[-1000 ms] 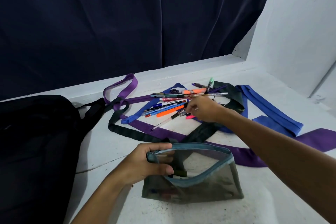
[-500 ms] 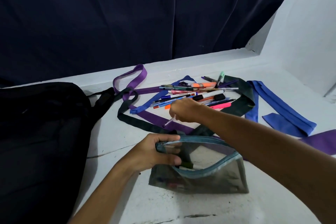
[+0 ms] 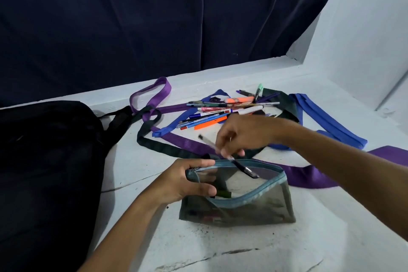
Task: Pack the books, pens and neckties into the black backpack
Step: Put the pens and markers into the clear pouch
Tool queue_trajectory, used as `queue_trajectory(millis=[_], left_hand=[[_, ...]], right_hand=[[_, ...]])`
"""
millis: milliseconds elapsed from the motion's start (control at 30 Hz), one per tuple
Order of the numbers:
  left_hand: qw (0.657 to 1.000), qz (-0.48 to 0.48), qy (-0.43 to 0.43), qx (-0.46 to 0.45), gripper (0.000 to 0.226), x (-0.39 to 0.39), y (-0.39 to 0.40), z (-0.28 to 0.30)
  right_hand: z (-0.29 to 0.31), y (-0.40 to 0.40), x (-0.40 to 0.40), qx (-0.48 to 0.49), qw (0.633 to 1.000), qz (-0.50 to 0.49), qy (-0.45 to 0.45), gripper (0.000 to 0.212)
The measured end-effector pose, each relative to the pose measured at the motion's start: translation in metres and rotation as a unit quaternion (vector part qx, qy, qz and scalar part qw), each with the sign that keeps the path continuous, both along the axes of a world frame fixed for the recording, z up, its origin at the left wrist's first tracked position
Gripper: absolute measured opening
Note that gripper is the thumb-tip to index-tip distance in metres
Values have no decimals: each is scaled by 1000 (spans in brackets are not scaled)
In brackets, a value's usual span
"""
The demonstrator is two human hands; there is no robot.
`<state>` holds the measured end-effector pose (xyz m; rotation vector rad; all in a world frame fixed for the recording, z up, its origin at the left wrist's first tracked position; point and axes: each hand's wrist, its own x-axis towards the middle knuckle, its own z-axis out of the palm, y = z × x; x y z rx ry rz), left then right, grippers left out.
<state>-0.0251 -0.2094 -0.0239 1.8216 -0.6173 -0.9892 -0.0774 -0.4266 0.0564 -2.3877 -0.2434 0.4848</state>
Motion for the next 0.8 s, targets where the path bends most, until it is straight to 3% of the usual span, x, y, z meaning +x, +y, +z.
queue_trajectory(millis=[133, 233, 333, 433, 500, 700, 800], left_hand=[[1000, -18, -4, -10, 77, 0, -2, 1], [1000, -11, -2, -8, 91, 1, -3, -2], [1000, -4, -1, -7, 92, -1, -4, -3], [1000, -11, -10, -5, 94, -6, -11, 0], [1000, -16, -7, -4, 88, -11, -18, 3], [999, -27, 21, -9, 89, -18, -34, 7], [999, -26, 28, -13, 92, -18, -36, 6]], right_hand=[[-25, 16, -14, -141, 986, 65, 62, 15], [-25, 13, -16, -137, 986, 56, 79, 17], [-19, -18, 0, -88, 995, -54, 5, 17], [-34, -57, 21, -89, 972, -189, -106, 24], [-52, -78, 33, -127, 959, -219, -128, 26], [-82, -90, 44, -207, 962, -153, -88, 34], [-84, -86, 44, -242, 954, -141, -104, 26]])
